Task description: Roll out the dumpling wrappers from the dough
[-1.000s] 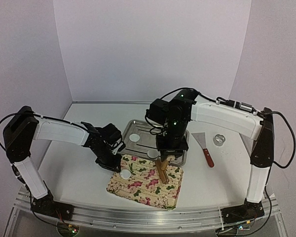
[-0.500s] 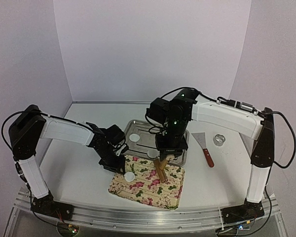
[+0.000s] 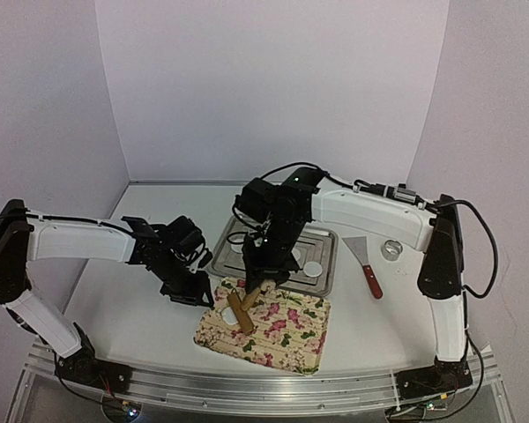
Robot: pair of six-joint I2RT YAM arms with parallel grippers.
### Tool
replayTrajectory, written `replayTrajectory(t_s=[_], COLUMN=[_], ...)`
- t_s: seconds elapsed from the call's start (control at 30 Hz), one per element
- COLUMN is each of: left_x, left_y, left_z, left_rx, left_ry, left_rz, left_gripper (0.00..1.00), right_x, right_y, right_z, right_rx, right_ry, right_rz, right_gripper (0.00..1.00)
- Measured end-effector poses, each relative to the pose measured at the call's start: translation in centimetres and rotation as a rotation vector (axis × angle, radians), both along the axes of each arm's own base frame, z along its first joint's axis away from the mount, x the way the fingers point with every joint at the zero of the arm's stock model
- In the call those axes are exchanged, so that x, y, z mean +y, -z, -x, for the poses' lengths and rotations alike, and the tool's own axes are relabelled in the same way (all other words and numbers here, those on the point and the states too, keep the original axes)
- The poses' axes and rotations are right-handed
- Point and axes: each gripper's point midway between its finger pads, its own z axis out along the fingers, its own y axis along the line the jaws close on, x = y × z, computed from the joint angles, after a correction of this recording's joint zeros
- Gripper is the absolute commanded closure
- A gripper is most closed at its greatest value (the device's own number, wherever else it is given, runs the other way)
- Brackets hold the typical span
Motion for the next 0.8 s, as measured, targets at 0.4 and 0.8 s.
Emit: replayTrajectory(t_s=[0.4,0.8], left_x=[1.5,1.3], left_y=[2.6,4.9], left_z=[2.2,2.5], left_rx=[0.087,0.123], left_ry=[-0.029,-0.015], left_rz=[-0.022,-0.031], left_gripper=[0.52,0.75], right_x=[3.1,3.4], right_y=[2.1,3.0], right_z=[-0.4,-0.6], right_rx=[0.018,0.026], right_ry=[-0.025,-0.014], right_rz=[-0.056,-0.047], right_gripper=[1.00,1.00])
